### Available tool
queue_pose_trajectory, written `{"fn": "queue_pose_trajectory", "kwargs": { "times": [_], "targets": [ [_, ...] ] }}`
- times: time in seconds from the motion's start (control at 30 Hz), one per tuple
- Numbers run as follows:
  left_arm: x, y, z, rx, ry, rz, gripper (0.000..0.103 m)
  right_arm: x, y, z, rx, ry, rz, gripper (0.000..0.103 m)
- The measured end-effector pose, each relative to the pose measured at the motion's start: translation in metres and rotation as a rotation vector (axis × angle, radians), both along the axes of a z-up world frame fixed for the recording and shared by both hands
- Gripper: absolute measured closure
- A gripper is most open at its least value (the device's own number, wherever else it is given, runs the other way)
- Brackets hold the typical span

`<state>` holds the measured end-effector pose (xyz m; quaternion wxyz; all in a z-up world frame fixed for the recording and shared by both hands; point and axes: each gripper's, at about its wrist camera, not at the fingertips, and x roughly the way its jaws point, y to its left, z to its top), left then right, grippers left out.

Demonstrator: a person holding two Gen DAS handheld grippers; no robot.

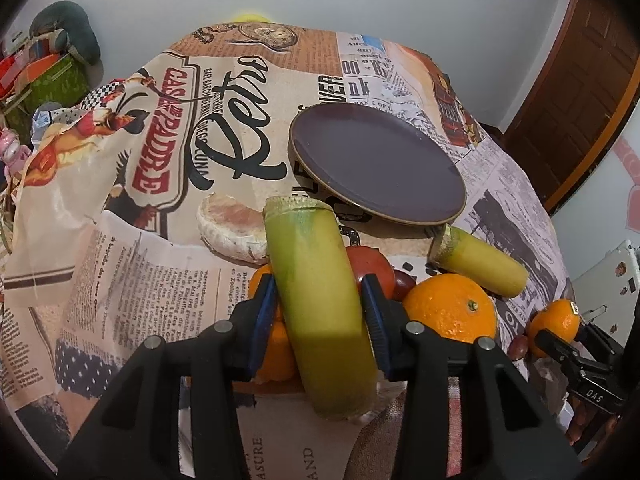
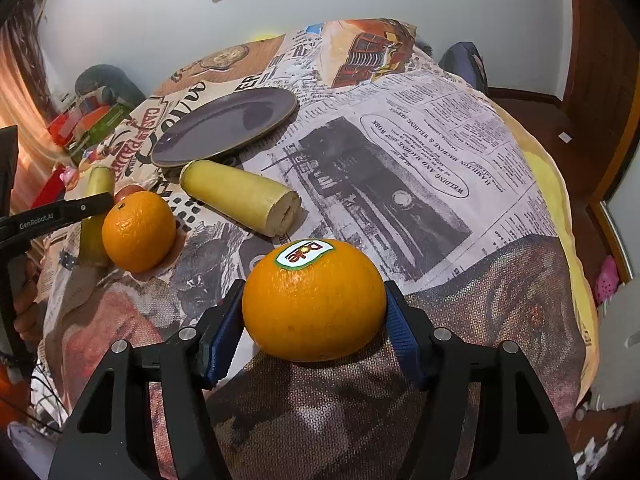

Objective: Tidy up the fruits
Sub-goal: 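Carry the cucumber with the left tool while the right tool carries the orange over the plate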

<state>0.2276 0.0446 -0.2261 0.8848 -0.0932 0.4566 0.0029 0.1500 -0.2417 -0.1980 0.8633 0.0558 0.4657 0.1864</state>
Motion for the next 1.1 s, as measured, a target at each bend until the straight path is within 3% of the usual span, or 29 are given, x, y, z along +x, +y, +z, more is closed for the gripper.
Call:
{"fn": "queue_pose_trajectory", "kwargs": {
  "times": [0.2, 0.67, 1.1],
  "targets": [
    [-0.010, -0.005, 0.012, -0.014, -0.024, -0.031, 0.064, -0.001, 0.001, 0.010, -0.011, -0.023, -0.002, 0.041],
    [-0.044, -0.016, 0.076, 0.022, -0.190, -0.068, 0.065, 0.008, 0.017, 0.070, 0.011, -0.207, 0.028, 0.041],
    [-0.028, -0.002, 0.120, 0.041, -0.316, -0.043, 0.065, 0.030, 0.045, 0.120, 0.020, -0.385, 0.072, 0.041]
  ]
}}
